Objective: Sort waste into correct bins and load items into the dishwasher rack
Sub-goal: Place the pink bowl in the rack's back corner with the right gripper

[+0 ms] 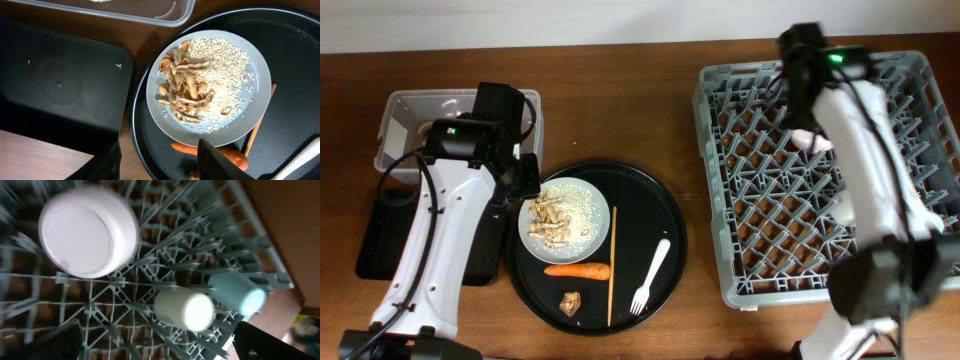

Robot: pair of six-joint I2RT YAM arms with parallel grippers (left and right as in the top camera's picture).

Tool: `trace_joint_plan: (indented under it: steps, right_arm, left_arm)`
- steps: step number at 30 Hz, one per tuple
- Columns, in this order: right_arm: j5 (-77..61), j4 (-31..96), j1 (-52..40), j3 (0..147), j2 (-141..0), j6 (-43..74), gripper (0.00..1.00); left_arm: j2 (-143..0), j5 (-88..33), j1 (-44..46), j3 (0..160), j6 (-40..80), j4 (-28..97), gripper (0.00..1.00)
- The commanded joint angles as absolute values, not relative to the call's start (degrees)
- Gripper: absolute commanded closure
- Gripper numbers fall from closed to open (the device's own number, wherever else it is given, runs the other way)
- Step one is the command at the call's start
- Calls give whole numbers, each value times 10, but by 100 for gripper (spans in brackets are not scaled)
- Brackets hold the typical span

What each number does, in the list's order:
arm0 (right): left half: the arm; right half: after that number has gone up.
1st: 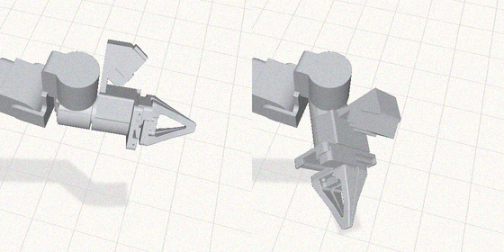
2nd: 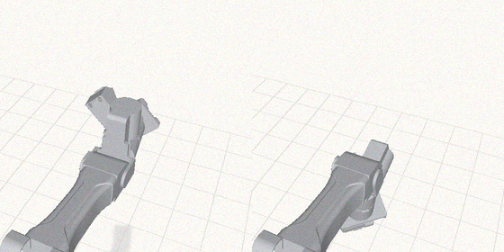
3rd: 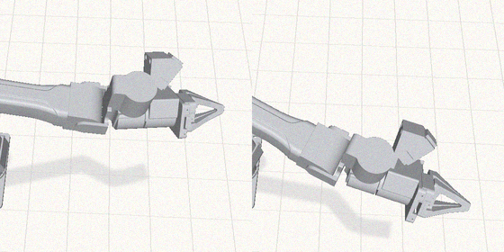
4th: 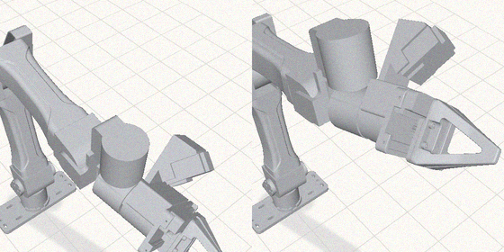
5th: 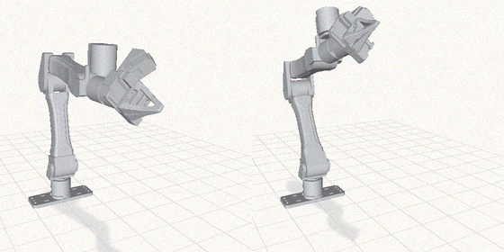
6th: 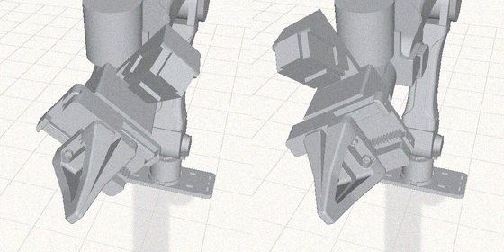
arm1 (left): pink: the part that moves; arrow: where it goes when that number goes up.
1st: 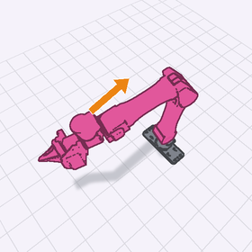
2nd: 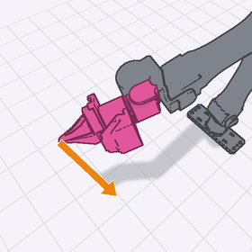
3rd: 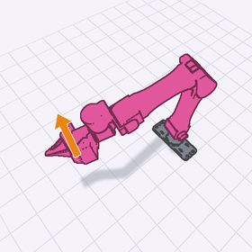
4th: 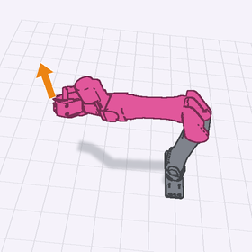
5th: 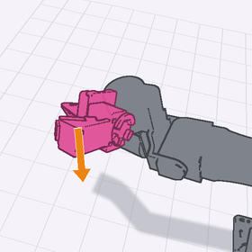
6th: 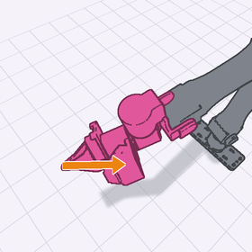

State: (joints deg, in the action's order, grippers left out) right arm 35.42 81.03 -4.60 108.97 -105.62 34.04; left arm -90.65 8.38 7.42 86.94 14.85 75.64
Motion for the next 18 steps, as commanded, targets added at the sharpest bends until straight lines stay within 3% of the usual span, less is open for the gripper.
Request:
trace_joint_plan:
  steps: [1,8,15,18]
  right_arm:
    - [340,828,-48,1093,-1000,328,1]
    - [267,879,-48,1093,-961,295,1]
    - [-39,878,-50,1093,-960,117,1]
    - [-99,882,-60,1093,-960,72,1]
  left_arm:
    - [-908,82,73,873,158,755,49]
    - [-908,82,73,873,158,757,37]
    - [-908,70,73,873,158,757,36]
    - [-908,69,73,873,158,761,36]
